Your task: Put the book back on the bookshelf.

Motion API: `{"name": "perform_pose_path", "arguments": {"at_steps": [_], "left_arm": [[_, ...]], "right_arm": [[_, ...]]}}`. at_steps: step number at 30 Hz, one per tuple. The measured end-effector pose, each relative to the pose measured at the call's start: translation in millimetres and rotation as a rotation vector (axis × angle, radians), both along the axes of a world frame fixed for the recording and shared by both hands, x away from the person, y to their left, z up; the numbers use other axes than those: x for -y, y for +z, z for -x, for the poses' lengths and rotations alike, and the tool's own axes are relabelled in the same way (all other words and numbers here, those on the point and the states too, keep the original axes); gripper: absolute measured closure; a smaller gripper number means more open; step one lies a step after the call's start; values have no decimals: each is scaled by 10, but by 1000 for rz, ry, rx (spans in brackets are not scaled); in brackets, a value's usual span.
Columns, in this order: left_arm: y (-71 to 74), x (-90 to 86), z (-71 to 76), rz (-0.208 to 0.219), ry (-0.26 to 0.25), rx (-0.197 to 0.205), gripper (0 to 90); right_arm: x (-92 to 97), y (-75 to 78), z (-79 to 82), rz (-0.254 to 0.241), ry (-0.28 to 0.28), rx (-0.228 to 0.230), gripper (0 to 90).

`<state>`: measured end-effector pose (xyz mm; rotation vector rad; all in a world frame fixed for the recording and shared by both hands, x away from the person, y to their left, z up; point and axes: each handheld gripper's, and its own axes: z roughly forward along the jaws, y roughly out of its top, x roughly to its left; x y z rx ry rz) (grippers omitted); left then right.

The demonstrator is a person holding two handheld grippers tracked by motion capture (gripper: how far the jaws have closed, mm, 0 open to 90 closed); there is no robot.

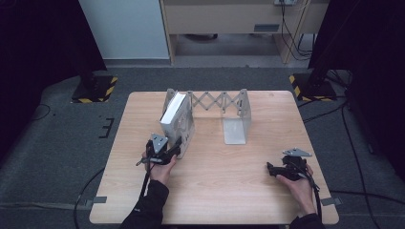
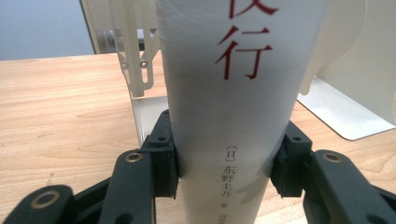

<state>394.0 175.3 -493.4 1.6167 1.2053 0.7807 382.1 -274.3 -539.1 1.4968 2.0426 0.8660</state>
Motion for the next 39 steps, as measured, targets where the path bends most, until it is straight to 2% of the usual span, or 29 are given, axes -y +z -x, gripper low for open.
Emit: {"name": "perform_pose_path", "arguments": {"at_steps": [4,7,13,16,19,22,24,30,35,39], "left_arm": [[17,59,1,-37,22,6,523],[23,102,-15,-48,40,7,523],[-3,149,-102,-23,61,14,518],[-19,129,-120,-8,28,19,502],[-14,71,-106,28,-36,3,463],[7,24,-48,39,-95,-24,436],[-3,9,-4,55,-116,-21,432],[-42,16,-16,74,-113,-27,454],[-18,70,-66,51,-112,-34,447],[-28,101,-140,59,-102,-33,450]], "right_arm": [[0,0,0,0,1,0,68],[0,0,-1,0,1,0,68],[-2,2,-1,-2,1,-4,68],[-3,2,-2,-2,1,-4,69],[-2,2,-2,0,3,-3,69],[-3,2,-1,0,3,-3,70],[-3,2,-1,0,3,-3,70],[-5,3,0,0,1,-4,71],[-5,3,0,-1,1,-4,70],[-6,3,0,-1,1,-4,71]]}}
